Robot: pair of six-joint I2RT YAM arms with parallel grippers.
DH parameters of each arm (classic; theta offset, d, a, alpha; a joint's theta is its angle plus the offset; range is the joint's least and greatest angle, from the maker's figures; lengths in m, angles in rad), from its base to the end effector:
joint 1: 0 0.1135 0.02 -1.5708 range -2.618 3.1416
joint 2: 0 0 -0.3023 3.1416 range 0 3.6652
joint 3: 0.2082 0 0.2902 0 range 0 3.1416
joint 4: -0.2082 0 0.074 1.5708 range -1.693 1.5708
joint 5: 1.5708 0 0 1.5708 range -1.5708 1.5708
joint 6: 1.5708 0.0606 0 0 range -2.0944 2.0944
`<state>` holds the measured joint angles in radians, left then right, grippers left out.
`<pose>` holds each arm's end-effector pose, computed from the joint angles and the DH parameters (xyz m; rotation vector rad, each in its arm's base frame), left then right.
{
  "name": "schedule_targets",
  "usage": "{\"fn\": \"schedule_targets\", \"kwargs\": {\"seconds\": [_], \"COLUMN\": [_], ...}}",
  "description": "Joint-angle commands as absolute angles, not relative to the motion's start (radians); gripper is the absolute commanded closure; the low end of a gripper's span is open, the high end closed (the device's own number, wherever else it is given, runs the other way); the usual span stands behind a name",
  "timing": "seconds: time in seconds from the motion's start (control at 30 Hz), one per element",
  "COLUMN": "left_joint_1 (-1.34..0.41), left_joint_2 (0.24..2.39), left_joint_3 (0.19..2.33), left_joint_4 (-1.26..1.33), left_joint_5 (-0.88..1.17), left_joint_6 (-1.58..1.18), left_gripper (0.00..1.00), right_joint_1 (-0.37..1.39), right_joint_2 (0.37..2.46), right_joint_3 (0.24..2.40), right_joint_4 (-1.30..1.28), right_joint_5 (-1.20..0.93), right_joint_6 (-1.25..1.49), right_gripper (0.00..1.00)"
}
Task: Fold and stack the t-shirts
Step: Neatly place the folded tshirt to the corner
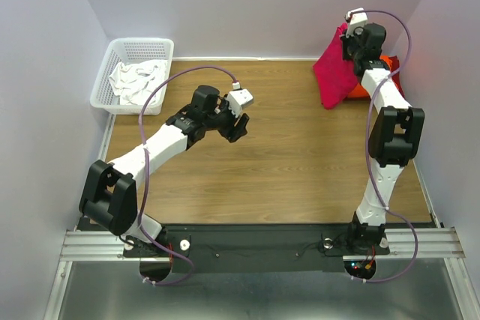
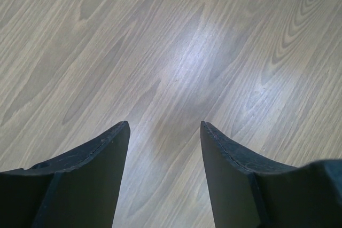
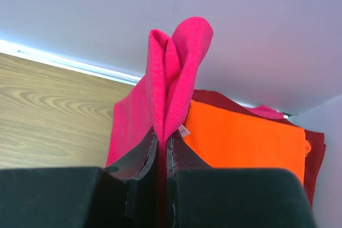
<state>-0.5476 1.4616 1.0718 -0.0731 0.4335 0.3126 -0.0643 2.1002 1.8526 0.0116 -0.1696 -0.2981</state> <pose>0.3179 -0.2237 0.3040 1.0916 1.7200 -0.5878 0.5921 -0.0279 0.3317 -0.3298 1.7742 -0.1052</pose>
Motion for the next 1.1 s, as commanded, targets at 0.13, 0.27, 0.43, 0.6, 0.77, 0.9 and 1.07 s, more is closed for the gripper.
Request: {"fn": "schedule_targets", "kwargs": {"seconds": [0.13, 0.27, 0.43, 0.6, 0.77, 0.9, 1.07], "left_joint_1": [-0.540, -0.534, -0.523, -0.517, -0.517, -0.517, -0.517], "left_joint_2": [1.410, 1.397, 1.393, 1.390, 1.391, 1.394, 1.399], "left_joint_3": [1.072, 1.074, 1.081, 1.078, 1.074, 1.078, 1.086], "left_joint_4": [-0.078, -0.086, -0.103, -0.109, -0.109, -0.107, -0.115], "left_joint_5": [0.454, 0.471, 0.472, 0.469, 0.472, 0.472, 0.474], "left_joint_6": [0.324, 0.330, 0.328, 0.337, 0.344, 0.344, 0.344], "left_gripper": [0.02, 0.02, 0.02, 0.01, 0.01, 0.01, 0.01], "right_joint_1": [-0.069, -0.075, -0.083, -0.095, -0.110, -0.123, -0.146], "right_joint_2": [1.988, 1.979, 1.974, 1.976, 1.980, 1.982, 2.000], "right_joint_3": [1.933, 1.966, 1.997, 2.034, 2.066, 2.072, 2.074], "right_joint_4": [0.018, 0.002, -0.028, -0.043, -0.063, -0.074, -0.077], "right_joint_5": [-0.169, -0.176, -0.178, -0.183, -0.190, -0.199, -0.215], "right_joint_6": [-0.327, -0.322, -0.325, -0.334, -0.337, -0.344, -0.363], "right_gripper": [0.99, 0.99, 0.99, 0.99, 0.99, 0.99, 1.00]}}
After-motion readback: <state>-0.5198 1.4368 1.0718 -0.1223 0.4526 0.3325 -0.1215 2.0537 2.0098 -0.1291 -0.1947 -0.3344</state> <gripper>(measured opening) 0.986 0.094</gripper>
